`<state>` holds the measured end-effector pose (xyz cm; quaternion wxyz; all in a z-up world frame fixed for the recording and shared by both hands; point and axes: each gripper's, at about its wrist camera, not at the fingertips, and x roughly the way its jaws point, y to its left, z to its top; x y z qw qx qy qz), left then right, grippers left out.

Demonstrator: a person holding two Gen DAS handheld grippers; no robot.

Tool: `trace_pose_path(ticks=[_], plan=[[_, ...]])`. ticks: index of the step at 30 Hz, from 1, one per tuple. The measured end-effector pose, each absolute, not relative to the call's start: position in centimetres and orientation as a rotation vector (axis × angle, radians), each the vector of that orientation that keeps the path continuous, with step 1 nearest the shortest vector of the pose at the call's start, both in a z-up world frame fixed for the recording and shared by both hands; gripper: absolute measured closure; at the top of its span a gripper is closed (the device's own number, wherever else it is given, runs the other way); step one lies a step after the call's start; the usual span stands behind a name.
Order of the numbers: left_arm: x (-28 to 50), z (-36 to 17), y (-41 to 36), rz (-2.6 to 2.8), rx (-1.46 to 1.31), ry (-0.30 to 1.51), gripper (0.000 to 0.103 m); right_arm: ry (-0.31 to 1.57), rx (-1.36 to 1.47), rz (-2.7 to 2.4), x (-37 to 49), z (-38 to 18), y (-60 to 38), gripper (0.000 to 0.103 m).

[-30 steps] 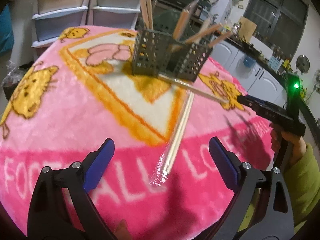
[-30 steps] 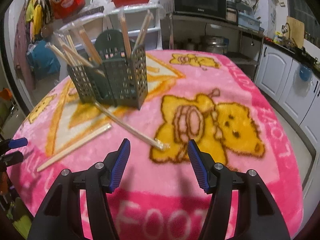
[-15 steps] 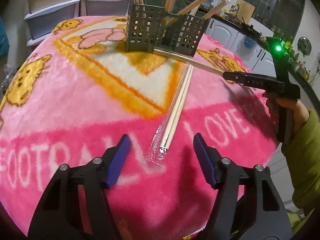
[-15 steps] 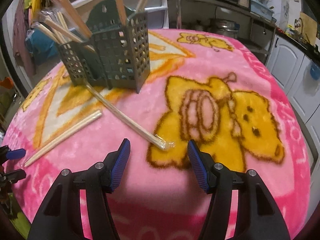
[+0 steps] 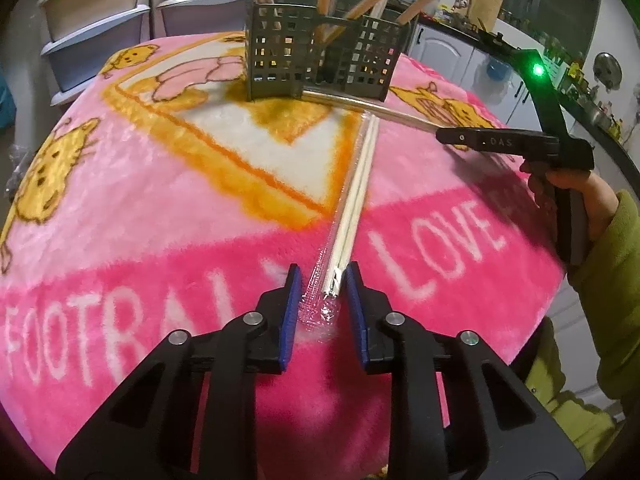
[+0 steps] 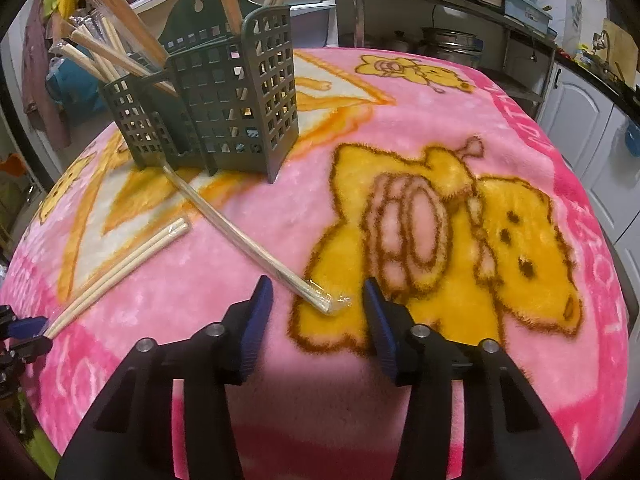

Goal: Organize utensils
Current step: 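Lower the right tool onto a wrapped chopstick pair and close on it, then lift the chopsticks with the right tool and lower them into the green caddy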

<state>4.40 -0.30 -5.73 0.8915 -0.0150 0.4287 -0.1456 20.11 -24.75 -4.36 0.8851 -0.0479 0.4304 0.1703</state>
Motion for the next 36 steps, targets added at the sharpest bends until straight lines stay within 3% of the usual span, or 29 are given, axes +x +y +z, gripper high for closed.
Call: trace_pose_path(ticks=[4,7,14,25,36], plan=[[4.1,-5.7,-0.2,-0.306,-0.044,0.888,0.097,0.887,-0.104,0.373,19.9,-4.3,-24.6,0.076],[3.9,-5.4,-0.1,-0.314,-0.059,0.882,0.097,0.88,-0.097,0.395,19.3,-4.2,-24.5,0.082],[4.0,-3.7,0.3,-0.323,-0.077,0.826,0.1,0.839,-0.062,0.455,16.8,-2.9,-24.2,0.088],[4.4,0.5,0.9,-0.331,-0.096,0.716,0.1,0.636,-0.036,0.56,13.2,4.2,-23.1,0.096],[5.6,4.9,1.5,-0.322,-0.119,0.584,0.1,0.502,-0.028,0.609,11.5,9.3,-21.8,0.097]])
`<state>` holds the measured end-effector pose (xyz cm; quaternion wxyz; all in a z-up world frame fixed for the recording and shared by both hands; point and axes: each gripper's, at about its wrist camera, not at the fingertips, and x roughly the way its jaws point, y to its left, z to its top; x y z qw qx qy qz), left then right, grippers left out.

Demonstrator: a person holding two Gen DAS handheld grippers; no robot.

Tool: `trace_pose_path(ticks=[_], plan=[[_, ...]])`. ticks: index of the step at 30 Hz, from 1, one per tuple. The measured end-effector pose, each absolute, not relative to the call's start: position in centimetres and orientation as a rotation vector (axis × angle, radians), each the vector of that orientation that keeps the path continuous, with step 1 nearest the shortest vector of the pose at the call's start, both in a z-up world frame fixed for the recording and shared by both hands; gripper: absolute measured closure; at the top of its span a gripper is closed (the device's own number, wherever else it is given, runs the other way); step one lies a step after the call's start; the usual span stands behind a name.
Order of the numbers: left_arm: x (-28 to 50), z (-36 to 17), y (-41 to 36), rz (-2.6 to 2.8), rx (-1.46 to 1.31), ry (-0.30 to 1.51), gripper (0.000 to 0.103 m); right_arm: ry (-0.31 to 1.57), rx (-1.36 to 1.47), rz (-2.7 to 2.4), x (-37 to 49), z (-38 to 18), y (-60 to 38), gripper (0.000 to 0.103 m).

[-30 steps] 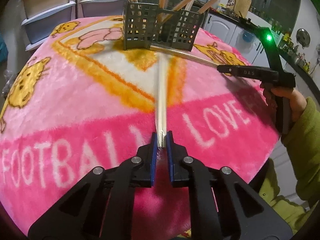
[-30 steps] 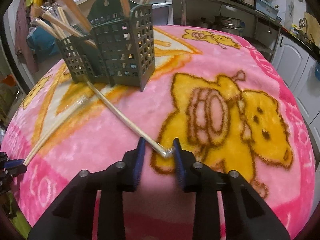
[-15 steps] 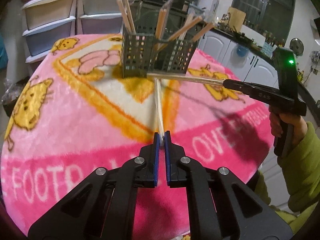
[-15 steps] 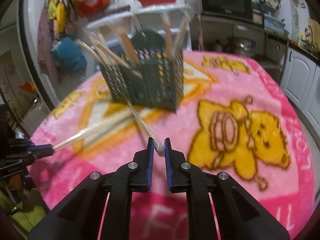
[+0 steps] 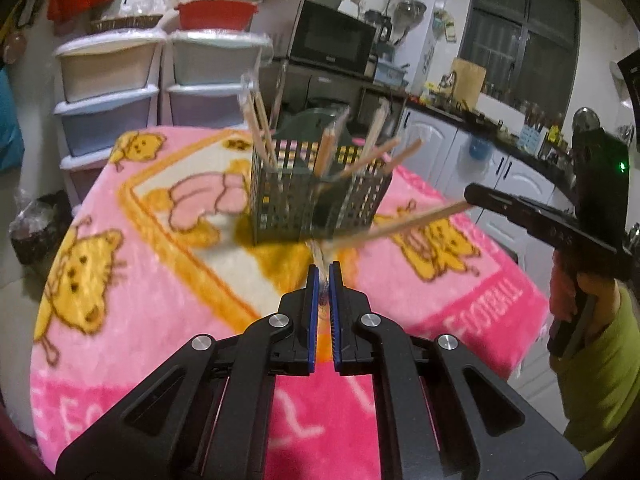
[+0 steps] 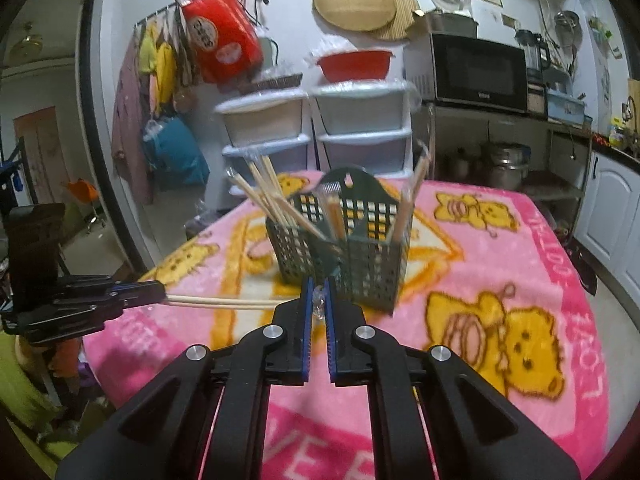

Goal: Organize utensils
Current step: 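Lift the chopsticks with the right tool and lower them into the green caddy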

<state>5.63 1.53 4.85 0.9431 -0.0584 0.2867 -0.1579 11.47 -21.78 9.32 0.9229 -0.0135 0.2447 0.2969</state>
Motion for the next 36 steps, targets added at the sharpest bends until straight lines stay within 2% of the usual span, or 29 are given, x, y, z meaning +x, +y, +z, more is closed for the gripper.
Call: trace_pose_path(ticks=[36], plan=[[6.9,18.1,-2.0,-0.433,-0.063,0.271,0.103,0.213,0.037,0.564,9.9,20.2,-23.5,0.097]])
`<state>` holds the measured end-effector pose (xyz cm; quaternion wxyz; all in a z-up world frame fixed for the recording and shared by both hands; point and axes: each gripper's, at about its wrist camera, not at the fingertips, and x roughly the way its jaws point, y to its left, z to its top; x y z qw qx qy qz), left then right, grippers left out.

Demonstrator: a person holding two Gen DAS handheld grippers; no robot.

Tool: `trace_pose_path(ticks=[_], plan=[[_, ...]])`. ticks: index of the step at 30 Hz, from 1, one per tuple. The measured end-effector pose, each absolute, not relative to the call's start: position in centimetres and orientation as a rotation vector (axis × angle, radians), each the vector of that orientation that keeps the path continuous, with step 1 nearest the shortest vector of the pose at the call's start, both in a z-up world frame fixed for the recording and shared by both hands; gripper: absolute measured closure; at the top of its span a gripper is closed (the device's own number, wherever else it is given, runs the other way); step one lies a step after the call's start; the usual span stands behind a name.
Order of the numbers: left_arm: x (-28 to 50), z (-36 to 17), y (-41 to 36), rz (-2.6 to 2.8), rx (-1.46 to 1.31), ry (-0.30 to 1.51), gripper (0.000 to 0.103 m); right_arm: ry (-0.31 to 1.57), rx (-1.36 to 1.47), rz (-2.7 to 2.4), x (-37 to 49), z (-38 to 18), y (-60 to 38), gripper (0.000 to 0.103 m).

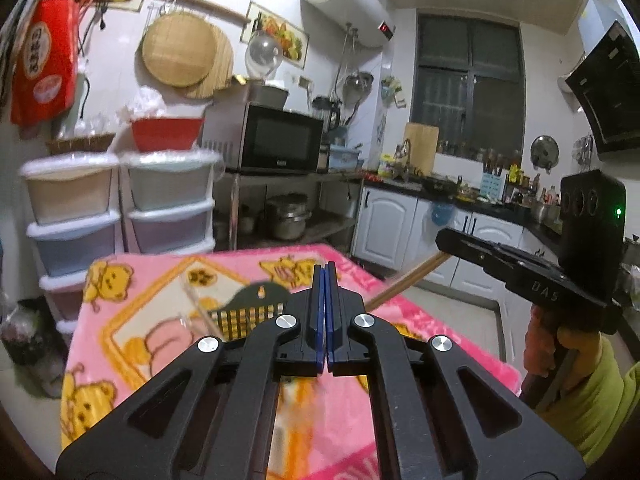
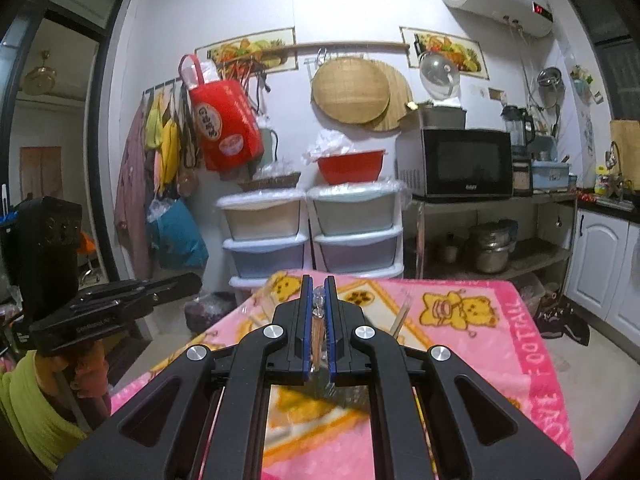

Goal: Organize utensils
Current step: 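Lift the chopsticks with the right tool and lower them into the green caddy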

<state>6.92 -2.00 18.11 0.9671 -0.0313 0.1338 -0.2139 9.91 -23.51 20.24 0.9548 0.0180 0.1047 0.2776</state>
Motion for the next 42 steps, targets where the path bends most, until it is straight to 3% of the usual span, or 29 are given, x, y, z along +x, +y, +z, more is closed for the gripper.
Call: trace_pose_path(ticks=[9,28,42], plan=[[7.7,21.1,-2.3,-0.431,-0.04,0.207,0.103,0.157,0.044,0.535,10.4,22.7,-23.9,0.097],[12.5,16.4,-2.0,-0.411,-0.077,0.385,0.103,0.088,0.052,0.491,14.9,26.6,-23.2,0.097],[20.5,13.2,-1.6,-0.34,-0.102,0.522,0.103,0.259,0.044,0.457,21.7,22.0,-21.4,0.097]])
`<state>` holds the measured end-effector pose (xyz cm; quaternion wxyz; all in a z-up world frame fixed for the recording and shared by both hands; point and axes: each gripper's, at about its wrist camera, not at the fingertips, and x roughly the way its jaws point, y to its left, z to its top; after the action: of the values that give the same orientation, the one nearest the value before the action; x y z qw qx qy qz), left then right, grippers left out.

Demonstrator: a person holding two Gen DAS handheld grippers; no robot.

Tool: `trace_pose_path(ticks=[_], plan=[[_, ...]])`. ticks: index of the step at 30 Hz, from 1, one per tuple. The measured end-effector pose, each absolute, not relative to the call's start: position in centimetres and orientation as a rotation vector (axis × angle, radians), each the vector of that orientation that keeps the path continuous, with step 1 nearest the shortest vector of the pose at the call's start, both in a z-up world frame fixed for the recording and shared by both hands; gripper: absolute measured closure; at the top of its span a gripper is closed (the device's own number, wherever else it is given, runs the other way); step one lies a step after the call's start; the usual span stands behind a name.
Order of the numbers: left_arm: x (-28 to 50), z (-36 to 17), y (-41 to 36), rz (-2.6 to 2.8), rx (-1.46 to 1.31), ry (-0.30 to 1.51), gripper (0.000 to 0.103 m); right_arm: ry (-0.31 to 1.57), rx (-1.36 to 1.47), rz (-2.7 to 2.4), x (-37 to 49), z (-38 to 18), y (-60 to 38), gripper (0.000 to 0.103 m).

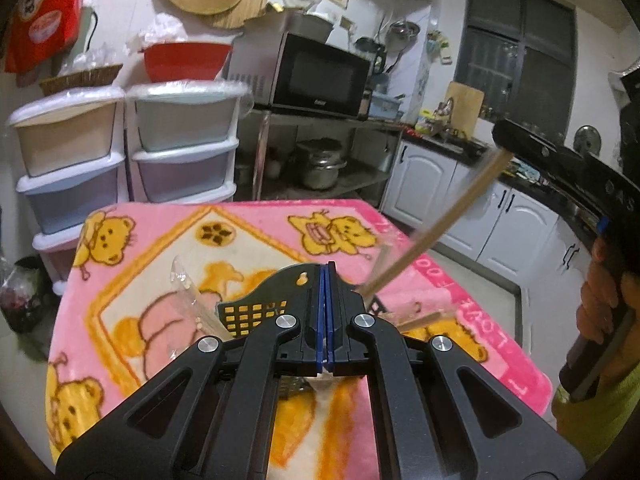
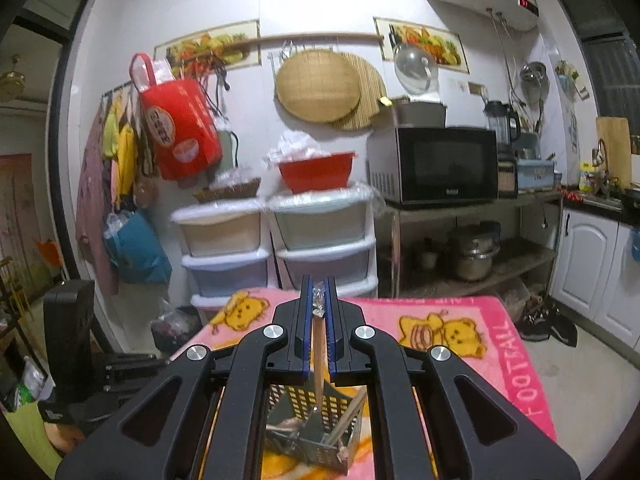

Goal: Organize utensils
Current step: 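Lift the chopsticks with the right tool and lower them into the green caddy, then open the right tool to release the chopsticks and withdraw it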

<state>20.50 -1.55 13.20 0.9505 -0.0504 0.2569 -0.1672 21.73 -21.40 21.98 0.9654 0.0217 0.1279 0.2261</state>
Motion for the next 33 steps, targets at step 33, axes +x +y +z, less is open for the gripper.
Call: trace_pose_path(ticks=[33], plan=[[22.3,9.6,-1.4,-0.323,-0.099,0.607,0.083,0.466,0.037,0.46,24.6,14.9,-19.4,0.07]])
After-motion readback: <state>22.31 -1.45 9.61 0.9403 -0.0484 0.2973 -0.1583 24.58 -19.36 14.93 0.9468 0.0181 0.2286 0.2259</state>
